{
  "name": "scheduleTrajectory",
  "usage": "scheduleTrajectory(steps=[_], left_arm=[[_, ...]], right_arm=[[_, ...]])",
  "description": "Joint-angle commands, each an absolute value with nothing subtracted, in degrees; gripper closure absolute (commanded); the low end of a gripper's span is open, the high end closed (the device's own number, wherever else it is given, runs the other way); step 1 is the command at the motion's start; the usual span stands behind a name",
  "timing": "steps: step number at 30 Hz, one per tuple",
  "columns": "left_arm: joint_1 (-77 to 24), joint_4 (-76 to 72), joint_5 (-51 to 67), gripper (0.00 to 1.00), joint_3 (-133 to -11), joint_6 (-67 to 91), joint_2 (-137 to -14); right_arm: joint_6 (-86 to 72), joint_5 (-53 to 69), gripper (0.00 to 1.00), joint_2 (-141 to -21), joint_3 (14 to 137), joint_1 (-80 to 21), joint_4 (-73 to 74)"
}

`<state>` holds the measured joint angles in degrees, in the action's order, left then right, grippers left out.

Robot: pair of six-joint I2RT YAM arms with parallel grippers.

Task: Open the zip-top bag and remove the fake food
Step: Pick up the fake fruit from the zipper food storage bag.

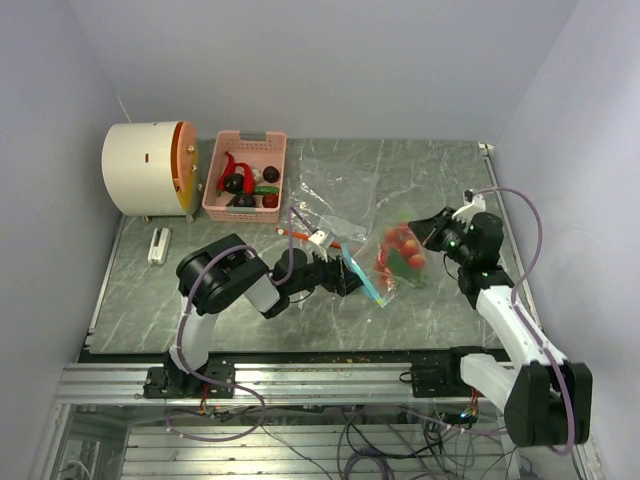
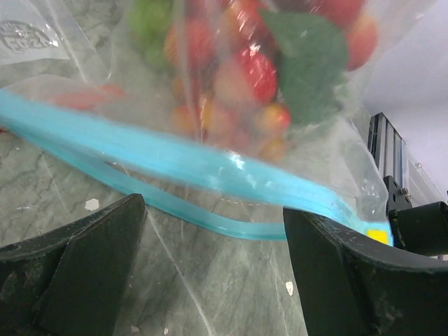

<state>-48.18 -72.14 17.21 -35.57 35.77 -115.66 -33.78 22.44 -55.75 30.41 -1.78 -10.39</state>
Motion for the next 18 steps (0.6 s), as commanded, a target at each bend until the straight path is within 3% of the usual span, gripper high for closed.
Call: scheduleTrajectory(steps=[1, 6, 9, 12, 16, 18], left_arm=[[-47.9, -77.3, 19.7, 0.07, -36.7, 37.2, -118.0], [-47.9, -76.2, 19.5, 0.07, -37.1, 36.8, -117.5], [-48.0, -74.9, 19.9, 0.13, -38.3, 36.5, -117.1], [-48.8, -71.2, 20.2, 0.31, -40.3, 35.4, -116.6], [-50.5, -66.3, 19.6, 0.66, -42.8, 33.0, -116.5], [-51.1, -67.2, 20.4, 0.73, -43.5, 33.7, -117.8]], right_arm=[[-33.7, 22.2, 1.0, -61.3, 28.7, -1.6, -9.9], [-31.9, 19.6, 1.0, -64.0, 30.1, -1.6, -7.1], [-31.3, 19.6, 0.98, -65.4, 30.8, -1.6, -6.4], [-31.4, 19.7, 0.98, -65.1, 30.1, -1.6, -7.3], [-31.3, 20.0, 1.0, -64.8, 29.9, -1.6, -7.5], [-31.4, 20.2, 1.0, -64.7, 29.9, -1.6, -7.7]])
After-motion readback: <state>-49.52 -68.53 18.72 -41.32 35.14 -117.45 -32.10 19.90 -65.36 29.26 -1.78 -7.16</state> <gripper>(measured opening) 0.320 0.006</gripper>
